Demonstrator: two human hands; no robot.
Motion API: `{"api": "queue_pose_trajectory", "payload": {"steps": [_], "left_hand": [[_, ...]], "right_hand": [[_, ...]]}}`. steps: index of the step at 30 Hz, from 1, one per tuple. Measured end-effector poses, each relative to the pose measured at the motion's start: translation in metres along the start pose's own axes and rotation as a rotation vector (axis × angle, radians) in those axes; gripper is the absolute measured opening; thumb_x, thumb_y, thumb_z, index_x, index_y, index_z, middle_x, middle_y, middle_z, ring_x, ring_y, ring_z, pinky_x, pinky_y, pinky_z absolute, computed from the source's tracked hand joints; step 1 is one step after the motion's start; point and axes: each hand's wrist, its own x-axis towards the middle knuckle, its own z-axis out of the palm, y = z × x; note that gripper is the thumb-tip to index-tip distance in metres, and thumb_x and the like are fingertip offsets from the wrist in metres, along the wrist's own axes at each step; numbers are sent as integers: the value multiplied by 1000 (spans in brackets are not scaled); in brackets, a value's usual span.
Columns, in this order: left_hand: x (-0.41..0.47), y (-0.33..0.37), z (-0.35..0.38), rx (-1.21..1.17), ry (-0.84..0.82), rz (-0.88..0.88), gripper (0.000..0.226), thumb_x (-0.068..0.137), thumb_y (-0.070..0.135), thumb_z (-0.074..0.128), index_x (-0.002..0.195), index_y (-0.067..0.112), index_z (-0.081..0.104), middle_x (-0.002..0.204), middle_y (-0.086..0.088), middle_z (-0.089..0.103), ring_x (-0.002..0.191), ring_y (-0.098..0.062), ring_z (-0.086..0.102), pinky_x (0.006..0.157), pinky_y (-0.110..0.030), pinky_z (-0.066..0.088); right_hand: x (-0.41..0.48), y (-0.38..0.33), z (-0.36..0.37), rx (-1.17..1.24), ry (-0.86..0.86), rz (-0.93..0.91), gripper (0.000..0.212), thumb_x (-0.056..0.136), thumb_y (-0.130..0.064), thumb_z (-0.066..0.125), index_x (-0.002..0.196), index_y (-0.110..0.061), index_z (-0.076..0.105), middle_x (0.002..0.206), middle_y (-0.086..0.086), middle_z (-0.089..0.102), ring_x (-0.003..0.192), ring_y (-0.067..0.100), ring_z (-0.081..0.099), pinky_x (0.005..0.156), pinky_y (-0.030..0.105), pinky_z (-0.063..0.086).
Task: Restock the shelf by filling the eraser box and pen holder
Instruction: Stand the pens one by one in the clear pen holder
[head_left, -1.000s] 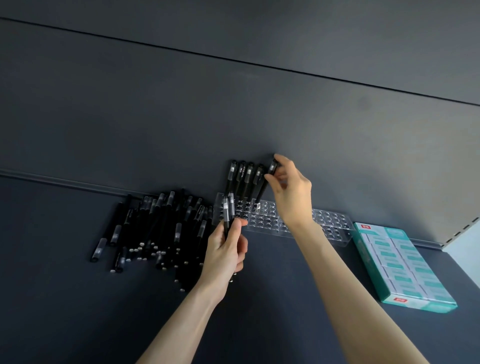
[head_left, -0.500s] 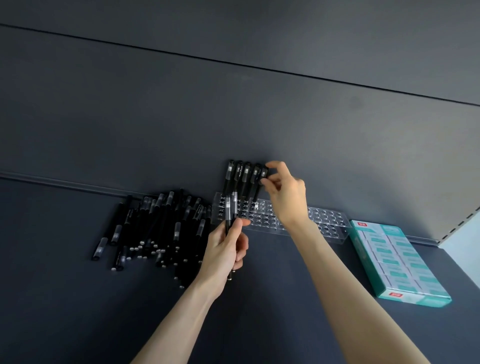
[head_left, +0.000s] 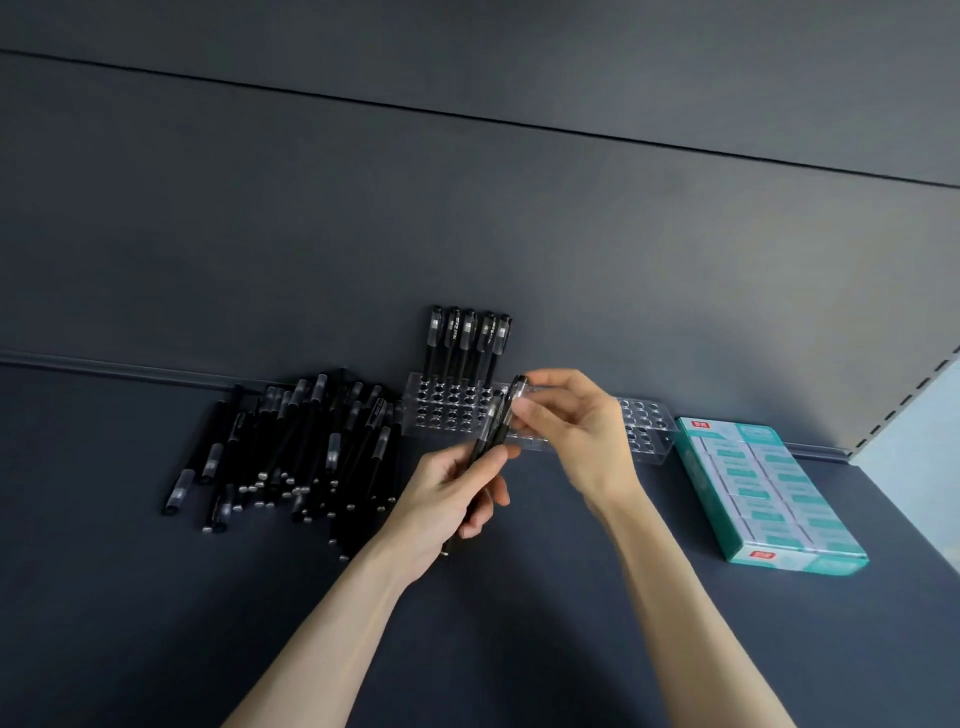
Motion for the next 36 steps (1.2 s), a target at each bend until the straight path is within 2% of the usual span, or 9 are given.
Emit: {"api": "queue_pose_trajectory", "payload": {"steps": [3, 7, 10, 13, 17, 21, 25, 30, 36], "left_hand": [[0, 0, 1, 14, -8, -6, 21, 93, 20, 55, 102, 7, 68, 61, -3, 55, 40, -9, 34, 39, -20, 20], [-2, -1, 4, 11, -10, -23, 21, 93, 22, 55, 100, 7, 68, 62, -4, 58, 41, -11, 37, 39, -21, 25], [0, -1, 2, -3, 41, -7, 18, 91, 17, 59, 100, 3, 64, 65, -3, 59, 42, -10, 36, 38, -20, 22], [0, -2, 2, -4, 71, -11, 13, 89, 18, 62, 96, 7, 62, 66, -1, 58, 41, -9, 32, 39, -18, 17], [2, -1, 1, -26, 179, -7, 25, 96, 29, 51, 98, 4, 55, 71, 0, 55, 43, -9, 26, 38, -19, 15], [4, 1, -4, -79, 266, 26, 22, 100, 23, 43, 102, 9, 59, 70, -1, 51, 44, -7, 32, 40, -20, 21], [2, 1, -4, -20, 288, 48, 20, 100, 29, 45, 102, 15, 59, 57, 4, 43, 40, -5, 26, 39, -19, 17], [6, 1, -6, -38, 346, 25, 22, 100, 27, 43, 99, 16, 62, 59, 3, 40, 39, -4, 24, 40, -18, 17], [4, 3, -3, -26, 326, 50, 18, 98, 34, 46, 101, 24, 61, 58, 6, 41, 40, -4, 28, 40, -17, 21]], "right_hand": [[-5, 1, -4, 39, -13, 15, 22, 82, 1, 66, 99, -11, 58, 75, 0, 71, 69, 13, 66, 68, 25, 55], [-8, 0, -5, 99, 27, 25, 24, 83, 3, 64, 102, -9, 56, 74, -1, 69, 67, 13, 66, 64, 23, 54], [-7, 0, -5, 129, 51, 25, 30, 87, 3, 58, 112, -13, 58, 85, 11, 67, 78, 16, 68, 71, 26, 55], [-3, 2, -1, 23, 27, -7, 40, 87, 6, 57, 123, -11, 54, 85, 17, 56, 77, 15, 67, 72, 27, 57], [14, -8, 0, -89, 268, -151, 40, 84, 4, 63, 117, -16, 53, 79, 4, 62, 65, 12, 67, 67, 28, 57], [39, -18, -2, -231, 428, -276, 34, 84, -2, 65, 102, -26, 51, 82, -5, 65, 68, 17, 65, 69, 31, 54], [59, -14, 3, -364, 403, -353, 31, 85, -2, 64, 105, -22, 52, 83, -10, 60, 74, 17, 62, 67, 17, 46], [72, -2, 6, -428, 360, -350, 30, 86, -3, 63, 112, -14, 54, 84, -12, 57, 76, 10, 61, 67, 13, 46], [75, 15, 7, -540, 304, -359, 31, 84, -1, 66, 113, -10, 58, 86, 4, 59, 68, 2, 54, 66, 6, 41]]}}
